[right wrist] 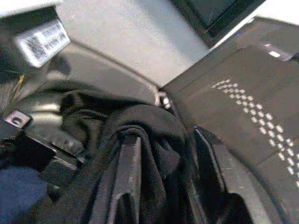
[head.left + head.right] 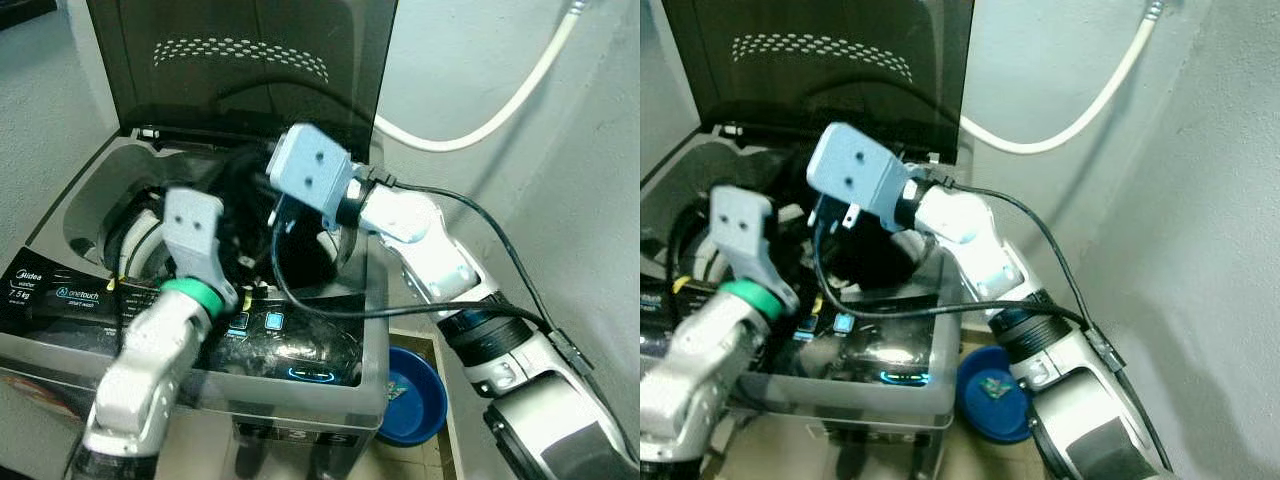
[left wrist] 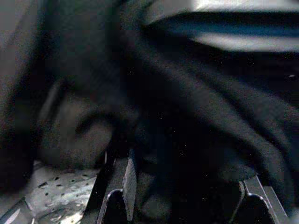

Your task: Clothes washing

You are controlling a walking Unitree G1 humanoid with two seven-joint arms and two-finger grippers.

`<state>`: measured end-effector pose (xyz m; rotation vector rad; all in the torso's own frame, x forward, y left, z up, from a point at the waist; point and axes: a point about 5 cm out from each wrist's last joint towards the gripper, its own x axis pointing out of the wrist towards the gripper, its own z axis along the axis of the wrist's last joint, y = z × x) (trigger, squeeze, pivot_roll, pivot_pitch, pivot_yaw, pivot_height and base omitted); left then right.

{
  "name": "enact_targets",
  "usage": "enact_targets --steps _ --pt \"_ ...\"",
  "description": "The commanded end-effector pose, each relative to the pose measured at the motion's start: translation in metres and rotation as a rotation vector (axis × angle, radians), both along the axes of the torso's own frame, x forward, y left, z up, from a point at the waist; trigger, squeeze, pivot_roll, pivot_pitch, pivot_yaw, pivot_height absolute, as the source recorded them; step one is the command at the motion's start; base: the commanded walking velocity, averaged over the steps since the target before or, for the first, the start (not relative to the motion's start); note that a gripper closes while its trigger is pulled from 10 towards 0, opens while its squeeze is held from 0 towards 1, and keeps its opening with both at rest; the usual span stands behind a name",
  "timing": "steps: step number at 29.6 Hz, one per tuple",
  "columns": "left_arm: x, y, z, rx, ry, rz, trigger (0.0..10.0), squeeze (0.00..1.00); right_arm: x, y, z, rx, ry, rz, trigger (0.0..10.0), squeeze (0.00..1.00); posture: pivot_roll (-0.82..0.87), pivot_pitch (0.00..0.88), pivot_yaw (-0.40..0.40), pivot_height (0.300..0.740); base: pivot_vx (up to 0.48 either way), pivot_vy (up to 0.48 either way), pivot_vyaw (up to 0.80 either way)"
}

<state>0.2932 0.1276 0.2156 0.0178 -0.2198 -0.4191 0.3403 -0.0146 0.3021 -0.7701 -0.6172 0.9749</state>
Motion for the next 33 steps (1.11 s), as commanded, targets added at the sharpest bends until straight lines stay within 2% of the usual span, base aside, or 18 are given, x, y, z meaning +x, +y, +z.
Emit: enact_targets --steps 1,5,7,8,9,14,15,18,19,21,22,23,24,25,27,29,31,33 --pt "-0.007 -0.01 -0.007 0.043 0.009 -0.042 10.0 0.0 0.002 0.005 0.002 -0.025 -0.013 0.0 10.0 1.0 0.06 0.045 -0.013 0.74 0.0 0.0 0.0" --pt "-0.014 -0.018 -0.014 0.073 0.012 -0.081 10.0 0.0 0.01 0.009 0.008 0.014 -0.032 -0.07 10.0 1.0 0.06 0.043 -0.017 0.74 0.0 0.0 0.0" --pt "-0.017 -0.025 -0.016 0.096 0.0 -0.093 10.0 0.0 0.015 0.015 0.022 0.159 -0.034 -0.139 10.0 1.0 0.06 0.039 -0.027 0.74 0.0 0.0 0.0" --pt "-0.017 -0.025 -0.016 0.096 0.0 -0.093 10.0 0.0 0.015 0.015 0.022 0.159 -0.034 -0.139 10.0 1.0 0.06 0.039 -0.027 0.74 0.0 0.0 0.0" --pt "-0.018 -0.028 -0.014 0.096 -0.012 -0.094 10.0 0.0 0.017 0.016 0.031 0.262 -0.035 -0.176 10.0 1.0 0.06 0.037 -0.032 0.74 0.0 0.0 0.0" --pt "-0.019 -0.03 -0.008 0.092 -0.037 -0.077 10.0 0.0 0.016 0.015 0.043 0.39 -0.052 -0.184 10.0 1.0 0.07 0.035 -0.042 0.74 0.0 0.0 0.0" --pt "-0.019 -0.028 -0.005 0.097 -0.057 -0.058 10.0 0.0 0.014 0.014 0.047 0.433 -0.042 -0.143 10.0 0.0 0.08 0.036 -0.045 0.74 0.0 0.0 0.0" --pt "-0.018 -0.025 -0.001 0.096 -0.074 -0.031 10.0 0.0 0.01 0.013 0.048 0.459 -0.008 -0.078 10.0 0.0 0.08 0.035 -0.047 0.74 0.0 0.0 0.0" --pt "-0.016 -0.021 0.005 0.085 -0.096 0.002 10.0 0.0 0.005 0.011 0.052 0.504 0.053 0.013 10.0 0.0 0.09 0.033 -0.048 0.74 0.0 0.0 0.0" --pt "-0.016 -0.021 0.005 0.085 -0.096 0.002 10.0 0.0 0.005 0.011 0.052 0.504 0.053 0.013 10.0 0.0 0.09 0.033 -0.048 0.74 0.0 0.0 0.0" --pt "-0.003 -0.004 0.037 0.05 -0.212 0.124 10.0 0.0 -0.002 0.009 0.055 0.361 -0.107 0.038 10.0 0.0 0.1 0.027 -0.048 0.74 0.0 0.0 0.0" --pt "0.003 0.01 0.055 0.031 -0.275 0.216 10.0 0.0 -0.004 0.01 0.052 0.26 -0.182 0.052 10.0 0.0 0.1 0.026 -0.047 0.74 0.0 0.0 0.0" --pt "0.003 0.01 0.055 0.031 -0.275 0.216 10.0 0.0 -0.004 0.01 0.052 0.26 -0.182 0.052 10.0 0.0 0.1 0.026 -0.047 0.74 0.0 0.0 0.0" --pt "0.007 0.024 0.069 0.016 -0.322 0.293 10.0 0.0 -0.006 0.01 0.048 0.187 -0.222 0.073 10.0 0.0 0.1 0.025 -0.047 0.74 0.0 0.0 0.0" --pt "0.007 0.024 0.069 0.016 -0.322 0.293 10.0 0.0 -0.006 0.01 0.048 0.187 -0.222 0.073 10.0 0.0 0.1 0.025 -0.047 0.74 0.0 0.0 0.0" --pt "0.012 0.07 0.097 0.043 -0.41 0.455 10.0 0.0 -0.005 0.002 0.033 -0.01 -0.23 0.117 10.0 0.0 0.11 0.02 -0.038 0.74 0.0 0.0 0.0" --pt "0.012 0.07 0.097 0.043 -0.41 0.455 10.0 0.0 -0.005 0.002 0.033 -0.01 -0.23 0.117 10.0 0.0 0.11 0.02 -0.038 0.74 0.0 0.0 0.0" --pt "0.007 0.105 0.12 0.083 -0.476 0.546 10.0 0.0 0.003 -0.008 0.018 -0.155 -0.222 0.092 10.0 0.0 0.1 0.019 -0.033 0.74 0.0 0.0 0.0"
